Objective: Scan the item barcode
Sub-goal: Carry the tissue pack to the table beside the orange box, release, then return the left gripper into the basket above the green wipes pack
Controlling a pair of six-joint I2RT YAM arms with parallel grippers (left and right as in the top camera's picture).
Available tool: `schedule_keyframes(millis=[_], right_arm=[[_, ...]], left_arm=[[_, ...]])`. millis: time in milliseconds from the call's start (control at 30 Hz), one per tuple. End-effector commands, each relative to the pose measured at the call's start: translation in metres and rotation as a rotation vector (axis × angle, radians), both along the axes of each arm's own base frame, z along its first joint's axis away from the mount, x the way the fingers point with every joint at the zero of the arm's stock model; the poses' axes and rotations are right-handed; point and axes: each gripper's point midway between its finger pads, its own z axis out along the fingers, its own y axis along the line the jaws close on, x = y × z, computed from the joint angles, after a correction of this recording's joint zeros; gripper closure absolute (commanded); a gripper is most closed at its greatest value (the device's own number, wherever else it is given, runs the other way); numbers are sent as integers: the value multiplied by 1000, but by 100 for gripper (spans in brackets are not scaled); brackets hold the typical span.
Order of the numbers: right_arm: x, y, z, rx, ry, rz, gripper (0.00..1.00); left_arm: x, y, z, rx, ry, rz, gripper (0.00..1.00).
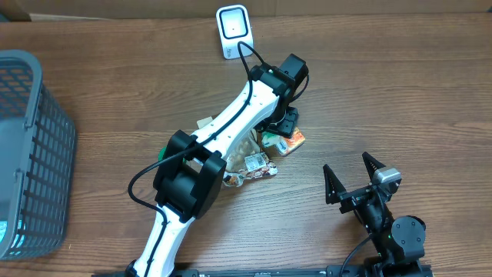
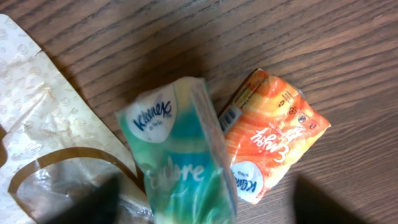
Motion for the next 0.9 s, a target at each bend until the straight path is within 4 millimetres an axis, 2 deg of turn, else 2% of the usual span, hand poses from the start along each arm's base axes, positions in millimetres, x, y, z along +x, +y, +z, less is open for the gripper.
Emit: schedule_keyframes(millis=[0, 67, 200, 267, 333, 400, 467, 567, 800, 867], right_arm=[[-1, 1, 4, -1, -18, 7, 0], [-1, 1, 4, -1, -18, 7, 0], [-1, 1, 4, -1, -18, 7, 0], [-1, 1, 4, -1, -18, 7, 0], [-1, 1, 4, -1, -18, 7, 0], [-1, 1, 4, -1, -18, 7, 0], [-1, 1, 4, -1, -18, 7, 0], [-1, 1, 4, -1, -18, 7, 0], [-1, 1, 4, -1, -18, 7, 0], [-1, 1, 4, -1, -18, 7, 0]], left_arm=[[5, 3, 25, -22, -22, -1, 15], [9, 6, 47, -29, -46, 8, 12], [18, 21, 117, -72, -138, 41, 10], [21, 37, 158, -94, -205, 71, 9], [21, 57, 199, -116, -274, 108, 0], [16, 80, 233, -142, -323, 147, 0], [6, 112, 263, -153, -360, 202, 0], [-10, 169, 292, -138, -397, 316, 0], [-40, 298, 344, -197, -522, 662, 0], [-54, 341, 355, -176, -571, 794, 0]])
